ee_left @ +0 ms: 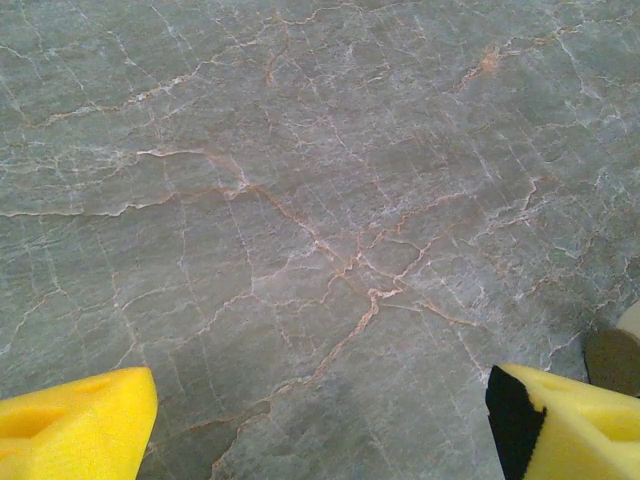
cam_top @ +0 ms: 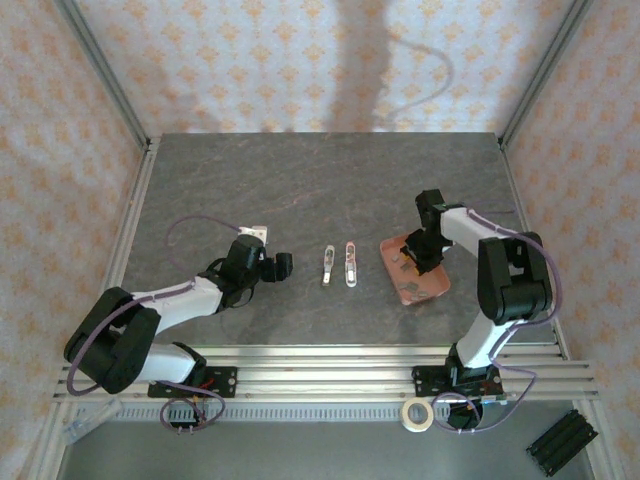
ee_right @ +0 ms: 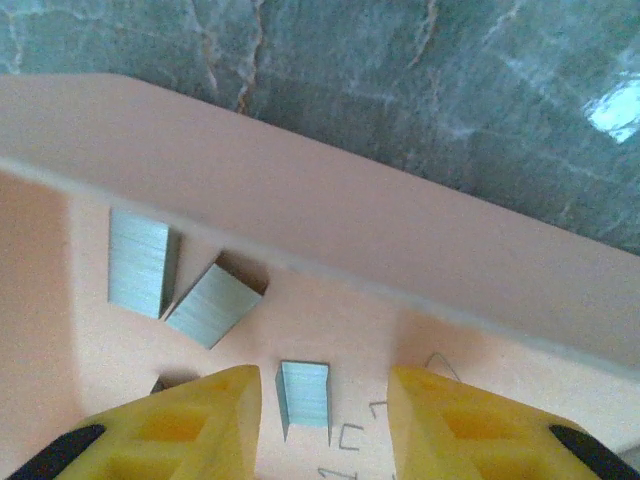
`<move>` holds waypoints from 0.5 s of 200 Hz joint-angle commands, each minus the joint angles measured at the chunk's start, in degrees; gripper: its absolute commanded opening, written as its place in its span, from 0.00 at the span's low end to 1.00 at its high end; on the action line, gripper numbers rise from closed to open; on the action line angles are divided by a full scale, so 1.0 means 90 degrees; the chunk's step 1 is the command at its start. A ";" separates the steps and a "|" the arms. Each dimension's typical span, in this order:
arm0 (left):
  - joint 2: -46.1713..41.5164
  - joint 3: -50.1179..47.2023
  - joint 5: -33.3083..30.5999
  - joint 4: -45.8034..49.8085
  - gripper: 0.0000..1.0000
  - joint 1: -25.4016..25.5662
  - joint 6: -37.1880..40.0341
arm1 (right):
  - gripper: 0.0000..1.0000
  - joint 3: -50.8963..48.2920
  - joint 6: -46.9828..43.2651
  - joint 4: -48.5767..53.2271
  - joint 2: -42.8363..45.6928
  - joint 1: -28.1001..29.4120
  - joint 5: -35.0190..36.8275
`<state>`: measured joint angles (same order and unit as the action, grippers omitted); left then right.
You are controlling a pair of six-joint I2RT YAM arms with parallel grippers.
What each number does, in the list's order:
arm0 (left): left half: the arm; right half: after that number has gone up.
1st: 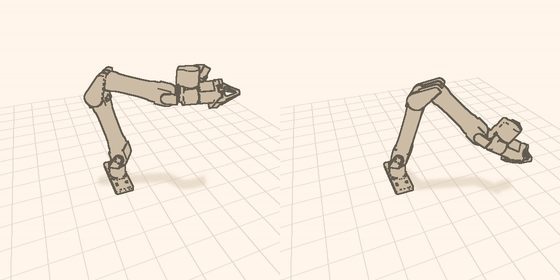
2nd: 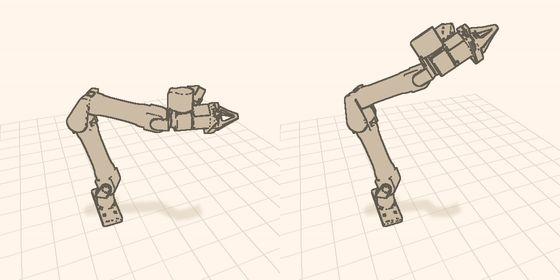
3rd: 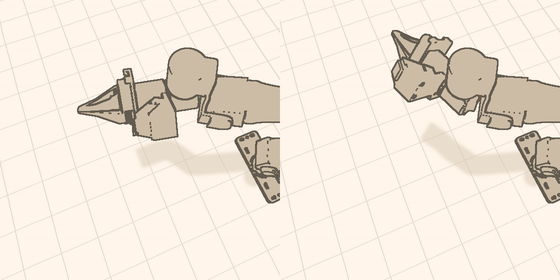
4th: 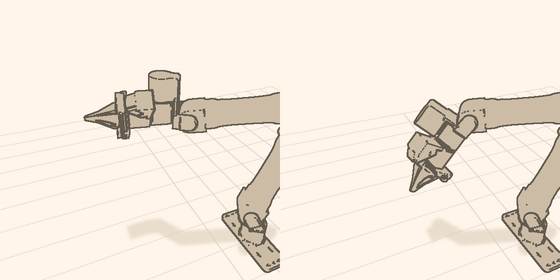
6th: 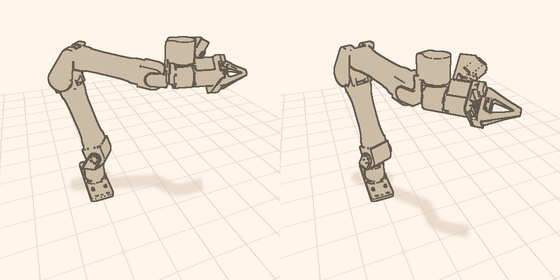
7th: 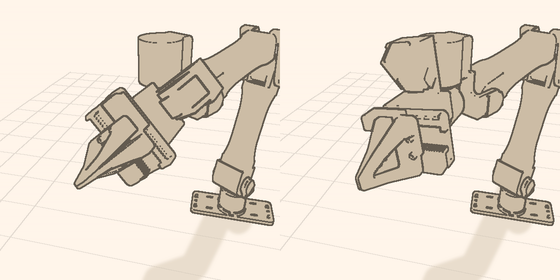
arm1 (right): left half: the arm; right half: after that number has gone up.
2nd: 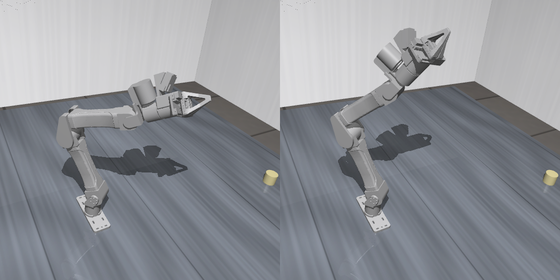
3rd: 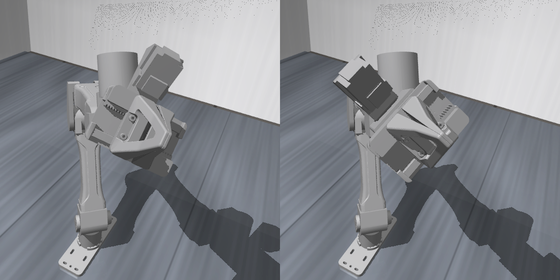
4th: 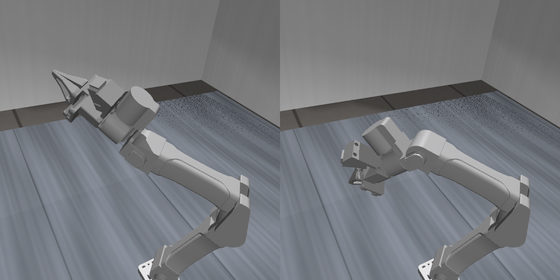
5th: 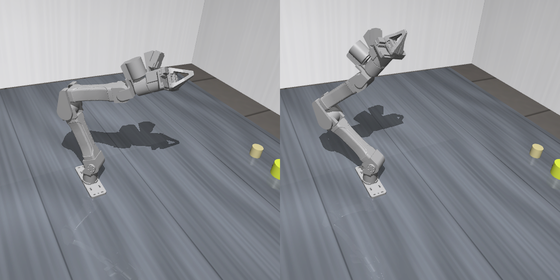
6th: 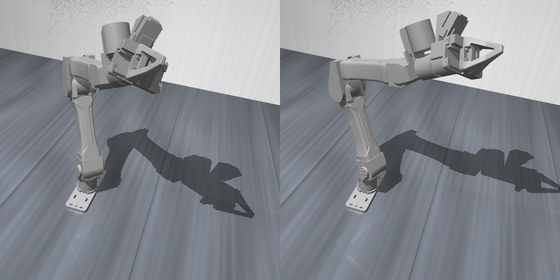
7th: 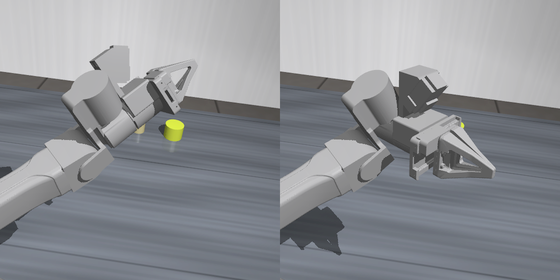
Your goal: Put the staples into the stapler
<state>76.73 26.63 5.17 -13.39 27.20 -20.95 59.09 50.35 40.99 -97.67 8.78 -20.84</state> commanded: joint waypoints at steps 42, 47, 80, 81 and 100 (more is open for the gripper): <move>0.0018 0.0227 -0.0035 -0.0115 0.87 -0.0065 0.0102 | 0.38 0.0126 -0.0248 0.0433 0.0135 -0.0043 -0.0023; 0.0017 0.0224 -0.0033 -0.0115 0.87 -0.0063 0.0096 | 0.37 0.0124 -0.0270 0.0434 0.0119 -0.0039 -0.0055; 0.0010 0.0223 -0.0040 -0.0124 0.87 -0.0070 0.0083 | 0.36 0.0162 -0.0435 0.0493 -0.0029 0.0028 -0.0163; 0.0010 0.0224 -0.0034 -0.0124 0.87 -0.0067 0.0083 | 0.36 0.0167 -0.0441 0.0489 -0.0038 0.0025 -0.0164; 0.0024 0.0243 -0.0032 -0.0125 0.87 -0.0067 0.0084 | 0.36 0.0235 -0.0485 0.0519 -0.0107 0.0087 -0.0175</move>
<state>76.90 27.29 5.37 -13.54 27.20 -20.95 59.20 47.46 43.11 -97.30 8.93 -22.48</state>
